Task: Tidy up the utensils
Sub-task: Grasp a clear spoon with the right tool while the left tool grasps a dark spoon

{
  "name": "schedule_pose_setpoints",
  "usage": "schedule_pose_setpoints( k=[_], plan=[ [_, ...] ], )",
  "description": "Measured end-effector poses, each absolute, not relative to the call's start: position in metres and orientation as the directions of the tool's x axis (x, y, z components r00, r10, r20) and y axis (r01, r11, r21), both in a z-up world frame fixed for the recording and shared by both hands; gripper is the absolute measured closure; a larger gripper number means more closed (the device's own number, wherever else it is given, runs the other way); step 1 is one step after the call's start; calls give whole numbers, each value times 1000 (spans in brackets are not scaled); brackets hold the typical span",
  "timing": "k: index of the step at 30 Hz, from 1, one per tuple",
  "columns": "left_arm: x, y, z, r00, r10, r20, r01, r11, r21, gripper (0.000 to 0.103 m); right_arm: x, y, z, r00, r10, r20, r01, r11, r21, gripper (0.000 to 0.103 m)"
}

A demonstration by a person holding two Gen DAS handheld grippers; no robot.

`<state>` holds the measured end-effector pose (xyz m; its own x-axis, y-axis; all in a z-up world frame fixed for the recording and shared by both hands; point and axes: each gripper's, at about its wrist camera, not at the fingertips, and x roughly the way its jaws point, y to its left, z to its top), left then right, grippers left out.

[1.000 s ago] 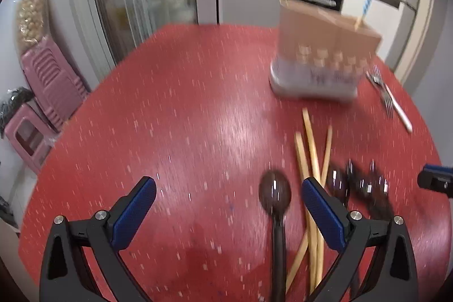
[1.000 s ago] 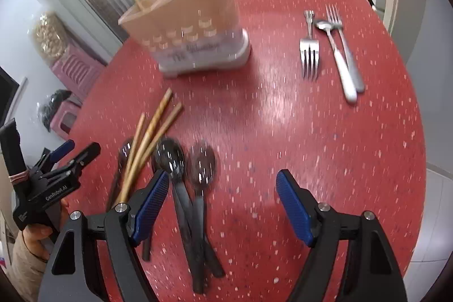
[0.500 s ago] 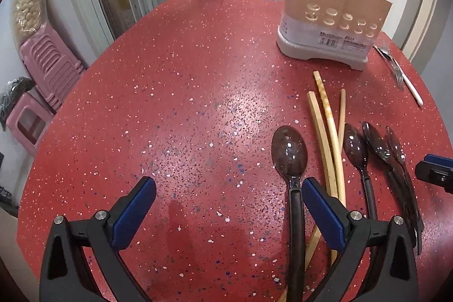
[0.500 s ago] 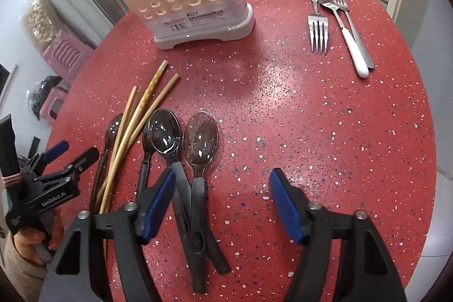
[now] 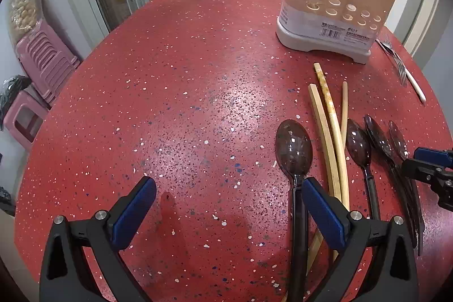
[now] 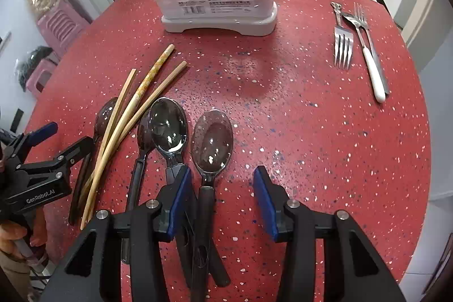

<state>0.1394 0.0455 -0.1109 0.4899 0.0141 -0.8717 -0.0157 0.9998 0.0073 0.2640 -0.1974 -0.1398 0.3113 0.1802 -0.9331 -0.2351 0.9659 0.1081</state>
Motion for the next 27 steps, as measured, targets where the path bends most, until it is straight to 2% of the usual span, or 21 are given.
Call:
schedule_pose_setpoints(
  k=[2,4,7,13,19,27],
  plan=[
    [140,46,-110,490,11,-872,-14,1000,5,0,265,-193,-138,304,180,-935,-245,964,106,62],
    [140,47,-109,487,8,-873,-11,1000,3,0,266,-193,-138,298,178,-938,-246,964,105,63],
    [141,48,-110,482,14,-876,-4,1000,13,0,267,-200,-140,291,161,-943,-227,969,96,75],
    [141,47,-106,469,-44,-882,20,999,-39,0,268,-196,-141,279,119,-953,-268,962,42,75],
    [147,37,-111,434,-20,-900,45,999,-1,0,271,-189,-139,257,96,-962,-288,957,19,75],
    [151,38,-109,390,-43,-920,72,997,-16,0,271,-180,-138,244,83,-966,-303,953,5,75]
  ],
)
